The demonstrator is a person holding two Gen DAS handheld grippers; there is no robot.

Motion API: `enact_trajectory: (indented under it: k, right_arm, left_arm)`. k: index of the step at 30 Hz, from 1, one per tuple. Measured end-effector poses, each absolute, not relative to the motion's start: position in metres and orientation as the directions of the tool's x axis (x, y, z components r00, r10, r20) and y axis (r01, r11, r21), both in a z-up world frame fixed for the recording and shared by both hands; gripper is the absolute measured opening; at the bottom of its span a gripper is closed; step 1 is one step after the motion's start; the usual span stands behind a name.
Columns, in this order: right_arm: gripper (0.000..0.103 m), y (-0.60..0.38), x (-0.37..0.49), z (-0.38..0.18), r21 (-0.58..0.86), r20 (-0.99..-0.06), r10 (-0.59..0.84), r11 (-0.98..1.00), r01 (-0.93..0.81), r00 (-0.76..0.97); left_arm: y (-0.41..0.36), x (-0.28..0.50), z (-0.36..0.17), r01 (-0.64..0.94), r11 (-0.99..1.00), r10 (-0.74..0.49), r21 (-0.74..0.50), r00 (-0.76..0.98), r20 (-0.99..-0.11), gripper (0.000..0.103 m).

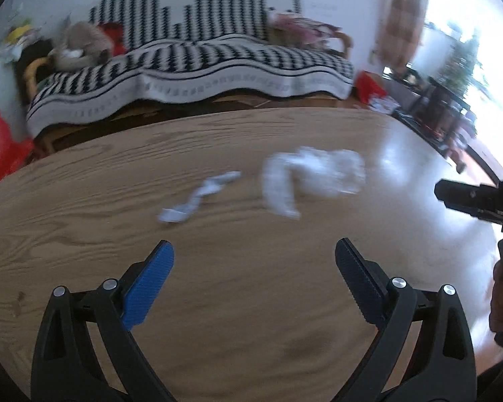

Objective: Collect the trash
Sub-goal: 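Grasp the white label strip with the left tool while the right tool grasps the plastic bag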

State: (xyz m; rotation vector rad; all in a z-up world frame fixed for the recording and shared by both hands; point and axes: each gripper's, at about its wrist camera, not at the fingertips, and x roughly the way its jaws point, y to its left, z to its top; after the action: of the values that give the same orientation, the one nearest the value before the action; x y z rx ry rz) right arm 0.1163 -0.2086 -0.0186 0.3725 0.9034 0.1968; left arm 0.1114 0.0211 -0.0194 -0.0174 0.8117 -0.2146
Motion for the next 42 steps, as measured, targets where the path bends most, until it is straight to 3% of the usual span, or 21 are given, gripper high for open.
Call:
enact_trajectory:
  k: [8,15,19,20,22,24,27,29,30,33,42]
  right_arm:
    - [0.094,-0.163,0.183,-0.047,0.424,-0.741,0.361,0.905,-0.022,0.566]
    - [0.094,-0.143,0.225,-0.066,0.373,-0.768,0.330,0.927,-0.035,0.549]
    - [0.094,-0.133,0.233,-0.073,0.302,-0.786,0.285,0.951,-0.061,0.549]
    - [0.091,-0.130,0.235,-0.073,0.288,-0.788,0.279,0.955,-0.071,0.549]
    - [0.073,-0.124,0.236,-0.073,0.267,-0.786,0.275,0.959,-0.097,0.554]
    - [0.038,-0.120,0.235,-0.074,0.241,-0.788,0.262,0.964,-0.112,0.557]
    - [0.014,-0.123,0.234,-0.077,0.281,-0.788,0.297,0.953,-0.113,0.539]
    - [0.009,-0.126,0.232,-0.076,0.295,-0.783,0.305,0.949,-0.108,0.543]
    - [0.008,-0.129,0.230,-0.074,0.295,-0.778,0.302,0.950,-0.104,0.550]
    - [0.007,-0.134,0.220,-0.064,0.296,-0.761,0.299,0.950,-0.103,0.576]
    - [0.007,-0.162,0.176,-0.030,0.227,-0.731,0.241,0.968,-0.106,0.638]
  left_arm:
    - [0.040,0.170,-0.032,0.185,0.979,-0.180,-0.079,0.630,-0.756,0.094]
    - [0.021,0.200,-0.056,0.234,0.972,-0.119,0.036,0.612,-0.782,0.094]
    - [0.024,0.209,-0.067,0.238,0.971,-0.138,0.009,0.593,-0.793,0.093]
    - [0.024,0.211,-0.070,0.238,0.971,-0.131,0.019,0.597,-0.792,0.092]
    - [0.023,0.212,-0.073,0.242,0.970,-0.128,0.024,0.590,-0.797,0.083]
    - [0.024,0.213,-0.072,0.242,0.970,-0.141,0.007,0.588,-0.797,0.075]
    - [0.024,0.212,-0.069,0.248,0.969,-0.144,0.008,0.586,-0.797,0.050]
    - [0.022,0.209,-0.068,0.250,0.968,-0.152,-0.003,0.581,-0.800,0.022]
    - [0.021,0.208,-0.067,0.251,0.968,-0.153,-0.004,0.577,-0.802,0.016]
    - [0.018,0.203,-0.066,0.245,0.970,-0.140,0.006,0.574,-0.807,0.008]
    - [-0.004,0.173,-0.034,0.248,0.969,-0.161,-0.006,0.607,-0.778,0.006]
